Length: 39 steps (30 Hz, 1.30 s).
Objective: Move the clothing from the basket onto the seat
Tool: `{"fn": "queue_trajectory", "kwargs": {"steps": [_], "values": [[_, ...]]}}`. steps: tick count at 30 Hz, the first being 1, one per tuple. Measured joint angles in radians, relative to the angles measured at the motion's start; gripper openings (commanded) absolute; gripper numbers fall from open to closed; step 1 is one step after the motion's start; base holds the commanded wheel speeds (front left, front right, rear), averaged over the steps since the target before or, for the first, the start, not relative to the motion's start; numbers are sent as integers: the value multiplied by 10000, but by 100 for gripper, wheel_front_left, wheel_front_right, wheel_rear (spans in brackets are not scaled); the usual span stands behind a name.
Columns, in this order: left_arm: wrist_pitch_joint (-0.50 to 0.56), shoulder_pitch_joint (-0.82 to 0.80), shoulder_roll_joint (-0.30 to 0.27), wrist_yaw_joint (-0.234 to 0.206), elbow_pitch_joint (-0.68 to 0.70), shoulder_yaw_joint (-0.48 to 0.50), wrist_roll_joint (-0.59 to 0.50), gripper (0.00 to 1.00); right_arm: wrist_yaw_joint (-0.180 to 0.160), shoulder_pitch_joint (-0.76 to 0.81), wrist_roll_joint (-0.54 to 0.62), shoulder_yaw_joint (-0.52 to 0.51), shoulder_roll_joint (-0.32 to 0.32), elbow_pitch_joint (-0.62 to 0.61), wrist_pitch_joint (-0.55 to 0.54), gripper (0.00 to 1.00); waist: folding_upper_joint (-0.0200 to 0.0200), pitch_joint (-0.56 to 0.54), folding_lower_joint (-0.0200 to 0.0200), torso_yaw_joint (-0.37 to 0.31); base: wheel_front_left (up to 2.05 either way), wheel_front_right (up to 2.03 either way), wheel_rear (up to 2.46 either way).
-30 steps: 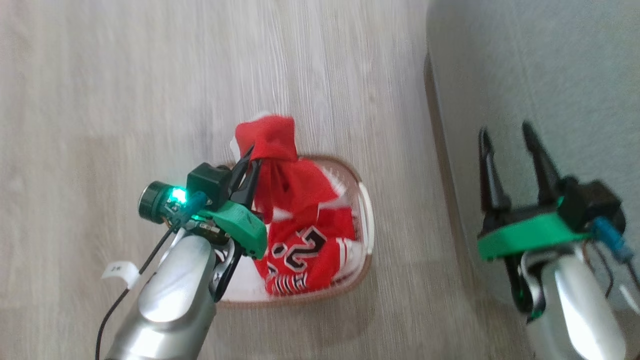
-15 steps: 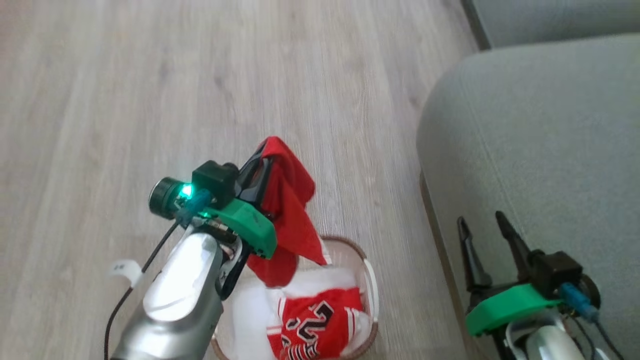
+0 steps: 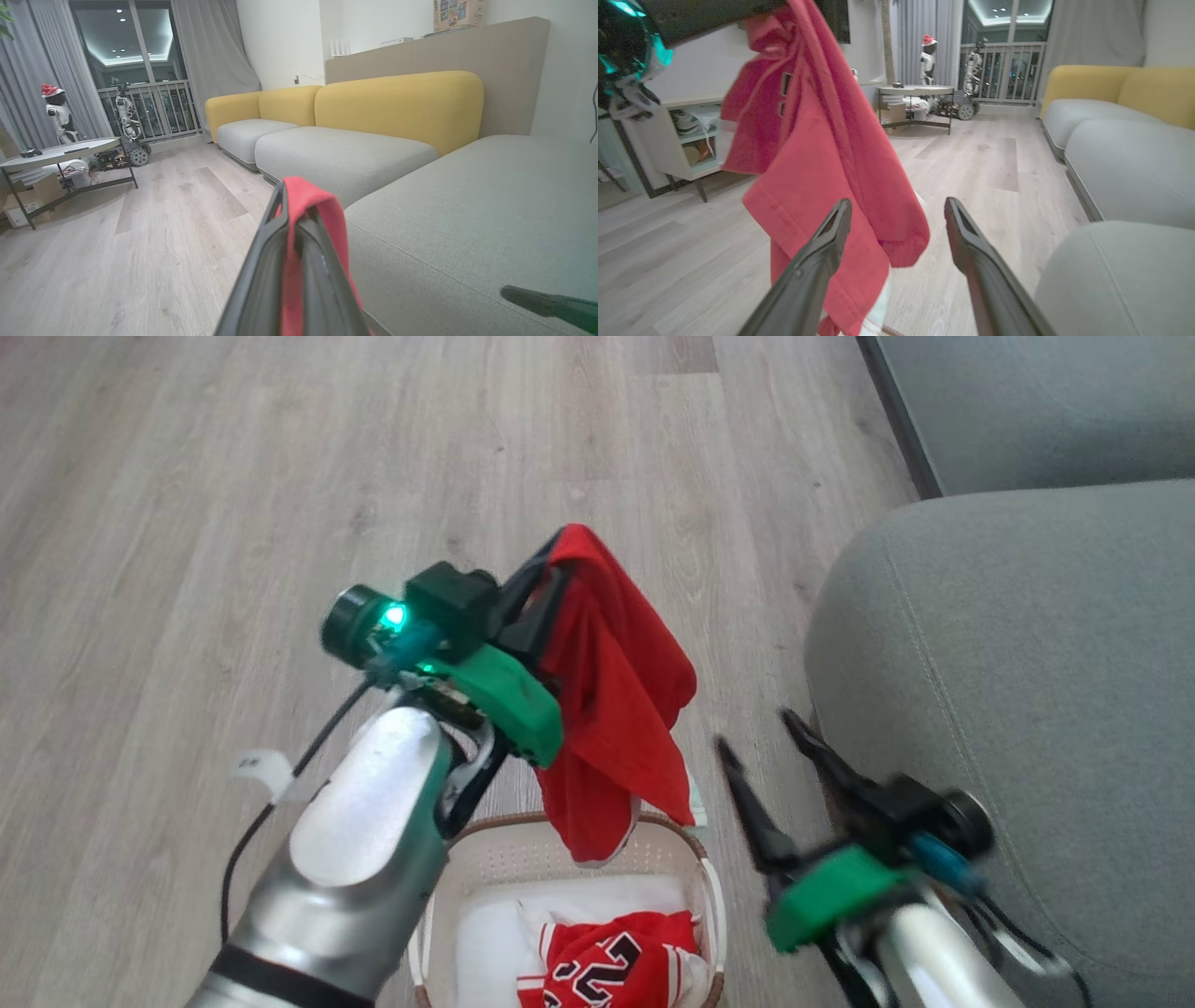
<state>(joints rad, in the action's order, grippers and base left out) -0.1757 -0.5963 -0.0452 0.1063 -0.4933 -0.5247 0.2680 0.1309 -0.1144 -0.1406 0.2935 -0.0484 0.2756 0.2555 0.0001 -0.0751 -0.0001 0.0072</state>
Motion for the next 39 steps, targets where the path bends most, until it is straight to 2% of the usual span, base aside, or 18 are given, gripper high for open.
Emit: {"fn": "queue_trajectory", "kwargs": {"steps": [5, 12, 17, 22, 23, 24, 31, 34, 35, 36, 39], "values": [[203, -192, 29, 79, 276, -556, 198, 0, 0, -1225, -2, 1045, -8, 748, 0, 100, 0, -93, 0, 202, 0, 0, 0], [336, -360, 36, 63, 606, -1124, 466, 0, 0, -2340, -311, 1653, -71, 1676, 0, 100, 0, -165, 0, 467, 0, 0, 0], [351, -357, 36, -113, 1108, -1703, 1104, 0, 0, -3010, -917, 2462, -90, 2696, 0, 100, 0, -200, 0, 721, 0, 0, 0], [439, -357, 36, -280, 1396, -2090, 1290, 0, 0, -3470, -1331, 2901, -98, 3359, -2, 100, 0, -215, 0, 894, 0, 0, 0], [439, -357, 36, -291, 1429, -2130, 1338, 0, 0, -3535, -1421, 2980, -102, 3457, -2, 44, 0, -216, 0, 922, 0, 0, 0], [441, -357, 35, -374, 1467, -2161, 1344, 0, 0, -3622, -1519, 3099, -113, 3538, -2, 0, 0, -213, 0, 968, 0, 0, 0], [439, -347, -56, -690, 1323, -2130, 1340, 0, 0, -3704, -1582, 3016, -119, 3494, -2, 0, 0, -179, 0, 954, 0, 0, 0], [268, -287, -190, -851, 1118, -2052, 1344, 49, 0, -3703, -1490, 2888, -123, 3388, -2, 0, 0, -176, 0, 867, 0, 0, 0], [190, -253, -230, -871, 1053, -2036, 1344, 86, 0, -3702, -1467, 2849, -123, 3344, -2, 0, 0, -175, 0, 832, 0, 0, 0], [125, -202, -257, -907, 999, -2015, 1344, 100, 0, -3701, -1432, 2805, -123, 3304, -2, 0, 0, -174, 0, 793, 0, 0, 0], [-35, 18, -347, -970, 844, -1998, 1348, 100, 0, -3697, -1346, 2583, -123, 3208, -2, 0, 0, -169, 0, 669, 0, 0, 0]]}}
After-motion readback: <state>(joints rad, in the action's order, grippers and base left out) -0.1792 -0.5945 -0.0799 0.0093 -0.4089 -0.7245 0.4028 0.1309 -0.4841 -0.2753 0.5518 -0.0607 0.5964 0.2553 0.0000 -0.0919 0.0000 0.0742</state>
